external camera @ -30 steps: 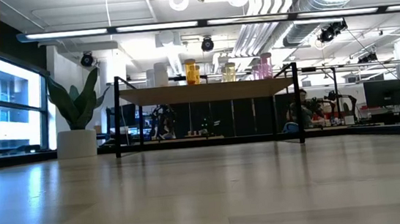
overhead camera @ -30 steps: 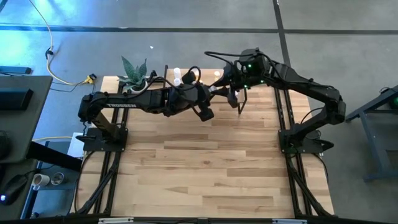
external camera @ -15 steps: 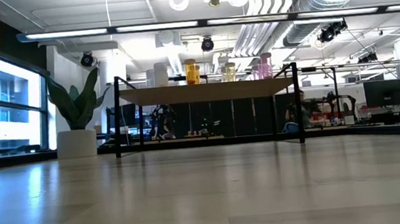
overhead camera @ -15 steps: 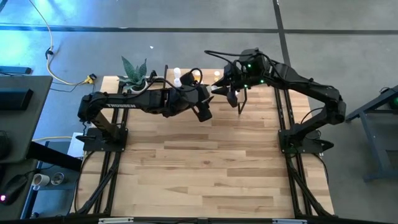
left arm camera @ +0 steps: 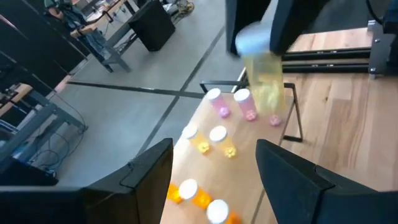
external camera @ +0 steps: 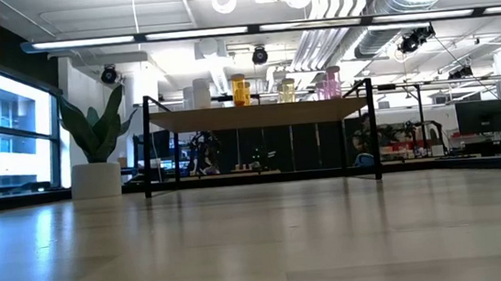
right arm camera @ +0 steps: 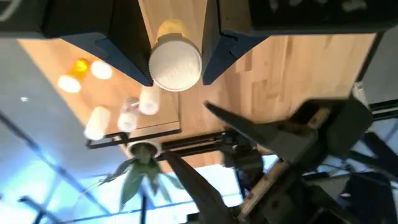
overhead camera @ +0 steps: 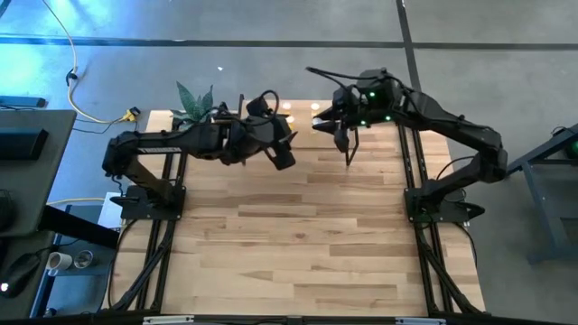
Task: Pick and place medicine bottles onto shelf by color
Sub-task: Put the yellow pill bottle on the shelf aligned with the other yellow pill bottle
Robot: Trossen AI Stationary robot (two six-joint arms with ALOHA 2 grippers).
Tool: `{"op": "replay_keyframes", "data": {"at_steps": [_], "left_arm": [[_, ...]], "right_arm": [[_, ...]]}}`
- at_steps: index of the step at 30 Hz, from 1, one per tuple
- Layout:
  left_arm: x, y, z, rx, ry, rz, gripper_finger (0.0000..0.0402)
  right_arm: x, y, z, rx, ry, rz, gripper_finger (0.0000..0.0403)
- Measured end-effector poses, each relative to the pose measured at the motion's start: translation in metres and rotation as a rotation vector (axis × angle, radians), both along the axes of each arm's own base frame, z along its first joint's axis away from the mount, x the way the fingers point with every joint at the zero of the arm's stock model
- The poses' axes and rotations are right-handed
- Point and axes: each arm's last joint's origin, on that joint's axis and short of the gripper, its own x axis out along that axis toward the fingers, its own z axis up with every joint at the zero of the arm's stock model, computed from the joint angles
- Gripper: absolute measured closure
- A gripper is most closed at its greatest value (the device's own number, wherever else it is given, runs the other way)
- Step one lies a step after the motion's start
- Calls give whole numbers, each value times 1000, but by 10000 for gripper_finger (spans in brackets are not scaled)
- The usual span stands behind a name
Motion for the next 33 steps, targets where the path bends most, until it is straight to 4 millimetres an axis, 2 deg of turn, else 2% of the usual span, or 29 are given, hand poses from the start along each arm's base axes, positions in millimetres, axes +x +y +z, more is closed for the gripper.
{"op": "replay_keyframes", "data": {"at_steps": [9, 13, 16, 23, 28, 33], "left_arm": [[-45, 0, 37, 30, -86, 16, 181], [-71, -1, 57, 28, -178, 34, 181], [-91, -5, 70, 32, -239, 36, 181], [-127, -12, 91, 38, -349, 40, 181], [-139, -14, 96, 43, -379, 41, 181], [-139, -14, 96, 43, -377, 42, 181]], "right_arm": [[-50, 1, 32, -75, -105, -126, 293], [-58, -3, 33, -82, -96, -171, 293], [-52, -8, 16, -66, -76, -181, 293], [-31, -22, -41, 36, -85, -199, 293], [-23, -23, -73, 94, -58, -210, 293], [-9, -25, -95, 101, -37, -209, 293]]}}
